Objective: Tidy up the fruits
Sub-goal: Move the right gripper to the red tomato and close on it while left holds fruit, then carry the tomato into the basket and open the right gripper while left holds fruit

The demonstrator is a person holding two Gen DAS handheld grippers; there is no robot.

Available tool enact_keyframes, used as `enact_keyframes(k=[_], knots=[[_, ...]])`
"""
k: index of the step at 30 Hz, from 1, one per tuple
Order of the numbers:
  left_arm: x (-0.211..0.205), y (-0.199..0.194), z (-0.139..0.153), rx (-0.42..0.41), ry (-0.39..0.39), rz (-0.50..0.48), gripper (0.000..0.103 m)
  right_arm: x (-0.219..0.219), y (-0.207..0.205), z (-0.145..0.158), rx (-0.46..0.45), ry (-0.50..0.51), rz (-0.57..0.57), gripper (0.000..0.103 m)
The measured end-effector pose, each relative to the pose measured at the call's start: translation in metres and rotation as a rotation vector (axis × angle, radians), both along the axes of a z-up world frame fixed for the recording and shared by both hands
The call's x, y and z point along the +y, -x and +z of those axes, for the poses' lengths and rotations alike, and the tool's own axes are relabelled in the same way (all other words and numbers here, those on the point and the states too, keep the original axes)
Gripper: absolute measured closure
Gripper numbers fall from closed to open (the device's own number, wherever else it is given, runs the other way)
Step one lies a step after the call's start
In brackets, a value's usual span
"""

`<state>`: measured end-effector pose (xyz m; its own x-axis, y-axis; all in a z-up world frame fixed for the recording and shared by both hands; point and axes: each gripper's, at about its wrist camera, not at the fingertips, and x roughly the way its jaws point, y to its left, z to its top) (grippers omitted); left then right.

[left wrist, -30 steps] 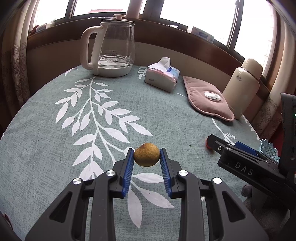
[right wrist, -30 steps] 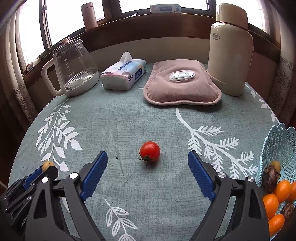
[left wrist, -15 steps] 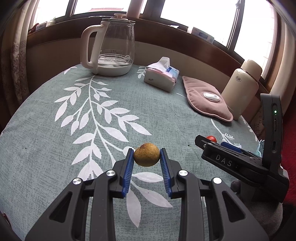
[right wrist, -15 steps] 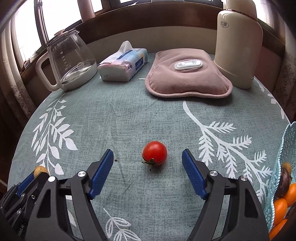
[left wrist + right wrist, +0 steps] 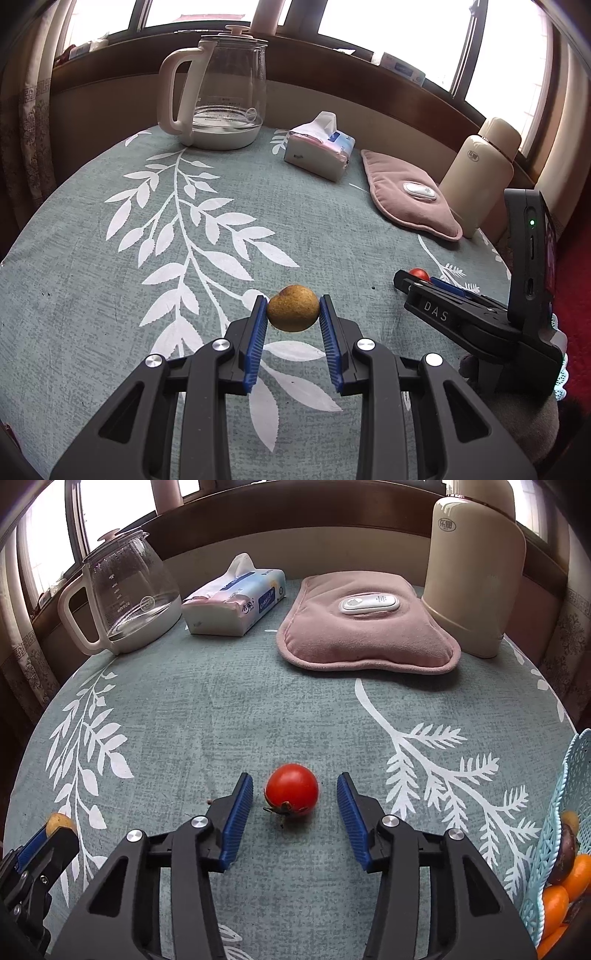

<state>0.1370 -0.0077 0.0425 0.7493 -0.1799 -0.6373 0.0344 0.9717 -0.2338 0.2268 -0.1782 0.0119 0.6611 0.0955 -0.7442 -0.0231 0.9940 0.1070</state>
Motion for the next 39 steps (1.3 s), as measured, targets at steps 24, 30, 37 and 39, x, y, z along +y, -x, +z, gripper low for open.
enact_keyframes(k=[24,30,37,39], knots=[[-0.003,0.004,0.003,-0.009,0.012,-0.022,0.074,-0.009,0.037,0.020,-0.044,-0.021,-0.018,0.075],[-0.006,0.008,0.006,-0.020,0.018,-0.040,0.074,-0.012,0.053,0.032,-0.066,-0.027,-0.022,0.075],[-0.008,0.012,0.009,-0.031,0.021,-0.055,0.074,-0.021,0.073,0.047,-0.098,-0.034,-0.039,0.075],[-0.009,0.012,0.009,-0.032,0.020,-0.059,0.074,-0.024,0.079,0.051,-0.107,-0.035,-0.045,0.075]])
